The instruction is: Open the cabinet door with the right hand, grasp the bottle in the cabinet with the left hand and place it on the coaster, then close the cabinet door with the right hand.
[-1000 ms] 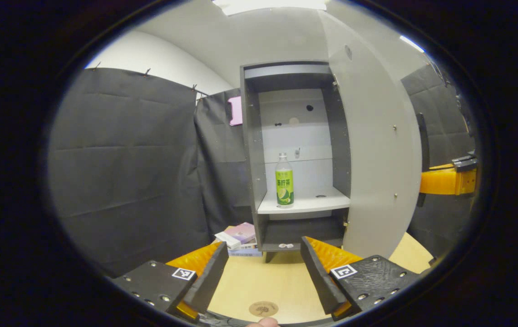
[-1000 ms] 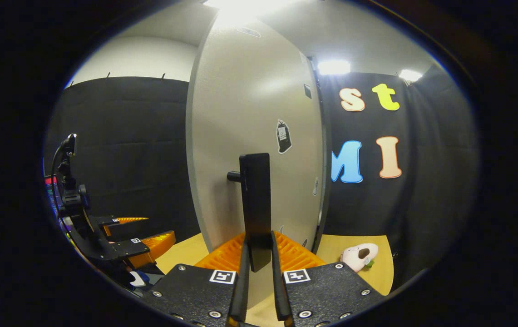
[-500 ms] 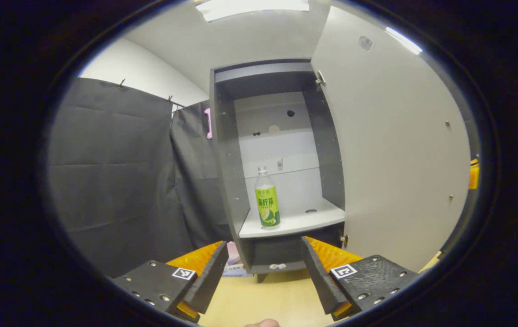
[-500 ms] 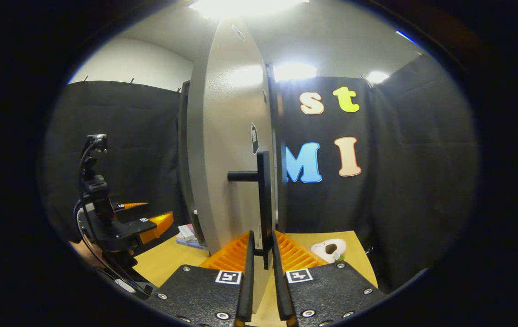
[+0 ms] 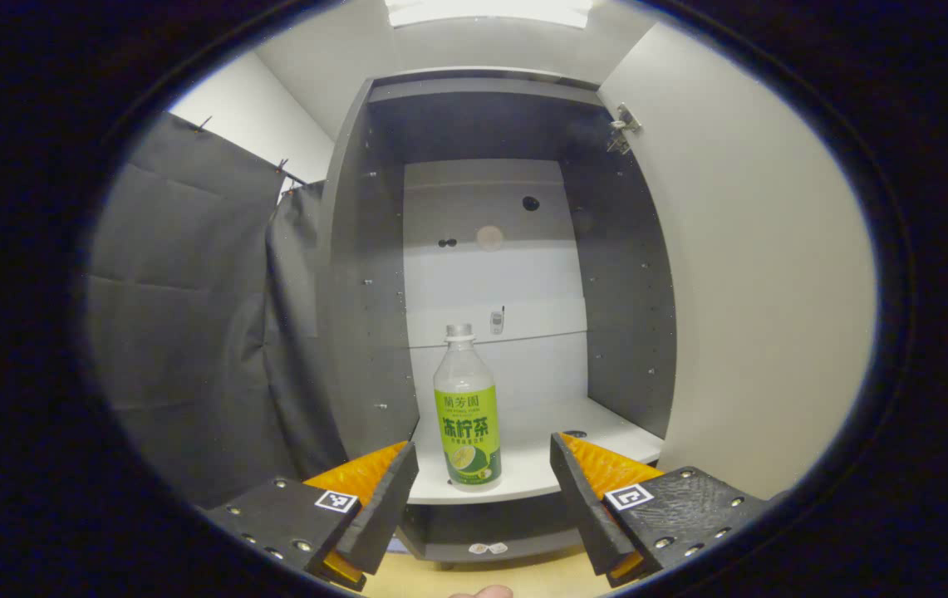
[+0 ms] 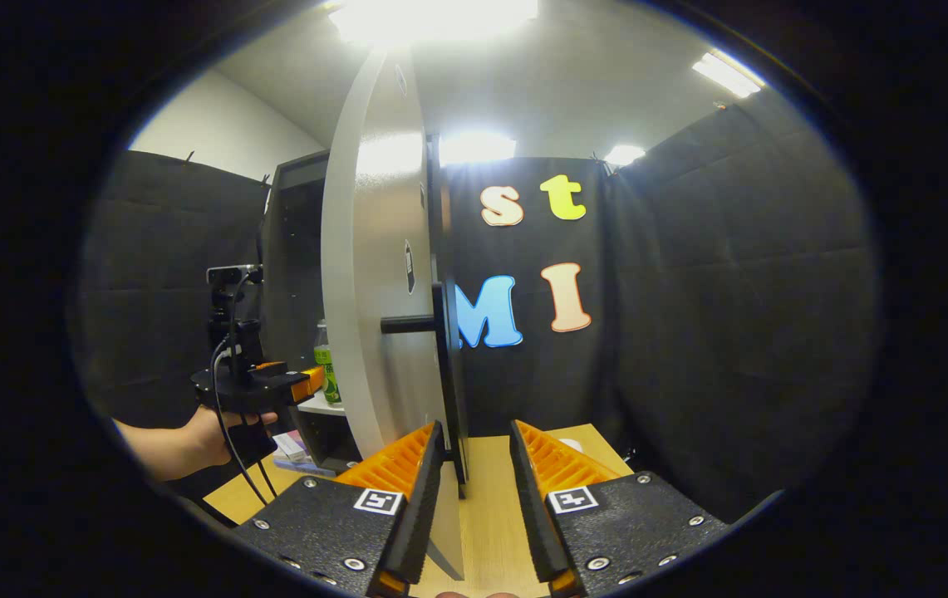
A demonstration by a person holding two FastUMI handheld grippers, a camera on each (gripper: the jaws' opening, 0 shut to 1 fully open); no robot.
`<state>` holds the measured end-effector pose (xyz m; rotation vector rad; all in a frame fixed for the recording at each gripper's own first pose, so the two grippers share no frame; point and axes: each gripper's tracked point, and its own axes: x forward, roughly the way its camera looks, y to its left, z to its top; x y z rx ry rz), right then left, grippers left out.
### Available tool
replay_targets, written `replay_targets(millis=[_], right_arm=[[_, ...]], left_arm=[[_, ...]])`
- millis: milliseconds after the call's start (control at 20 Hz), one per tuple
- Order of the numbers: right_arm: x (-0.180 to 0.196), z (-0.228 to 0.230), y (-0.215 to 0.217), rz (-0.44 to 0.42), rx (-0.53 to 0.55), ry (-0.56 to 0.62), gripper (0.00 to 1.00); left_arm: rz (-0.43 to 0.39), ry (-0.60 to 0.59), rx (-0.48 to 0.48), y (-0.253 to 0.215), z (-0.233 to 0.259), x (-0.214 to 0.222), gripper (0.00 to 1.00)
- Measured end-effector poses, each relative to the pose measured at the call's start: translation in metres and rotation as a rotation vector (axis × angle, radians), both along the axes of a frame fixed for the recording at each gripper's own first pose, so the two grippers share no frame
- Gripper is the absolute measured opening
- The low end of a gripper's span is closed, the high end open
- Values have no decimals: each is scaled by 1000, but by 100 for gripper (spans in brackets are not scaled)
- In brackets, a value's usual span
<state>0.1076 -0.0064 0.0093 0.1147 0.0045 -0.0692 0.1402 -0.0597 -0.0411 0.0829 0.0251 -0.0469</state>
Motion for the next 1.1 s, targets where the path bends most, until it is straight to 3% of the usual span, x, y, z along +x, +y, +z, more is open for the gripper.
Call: replay_targets(millis=[50,200,250,450,650,700,800,850,900,950,1000,1100], right_arm=[[-4,-1,0,-23,0,-13,53],[-15,2,-18,-135,-8,-47,82],[-21,6,-26,-190,-13,-71,87],[-48,3,-52,-378,-43,-110,91],[-65,-28,-66,-488,-28,-14,89],[-63,-31,-68,-499,-29,-3,89],[-61,-30,-70,-510,-38,3,89],[-61,-27,-70,-506,-41,-4,89],[-60,-26,-69,-498,-42,-16,89],[-60,-25,-69,-489,-45,-25,89],[-55,-26,-69,-472,-45,-29,89],[-48,-30,-68,-420,-45,-18,89]], left_arm=[[-13,-2,7,-2,-6,14,92],[-27,-15,24,-1,-14,49,92],[-22,-23,16,2,-15,60,92],[-15,-34,15,11,-25,100,91],[-13,-2,-15,12,-40,132,90],[-9,3,-5,12,-41,138,90],[56,-11,12,22,-37,134,60],[62,-20,1,25,-36,130,60],[61,-22,-8,25,-33,127,75],[69,-29,0,26,-30,119,75],[66,-34,1,26,-25,112,60],[71,-44,9,25,-17,82,70]])
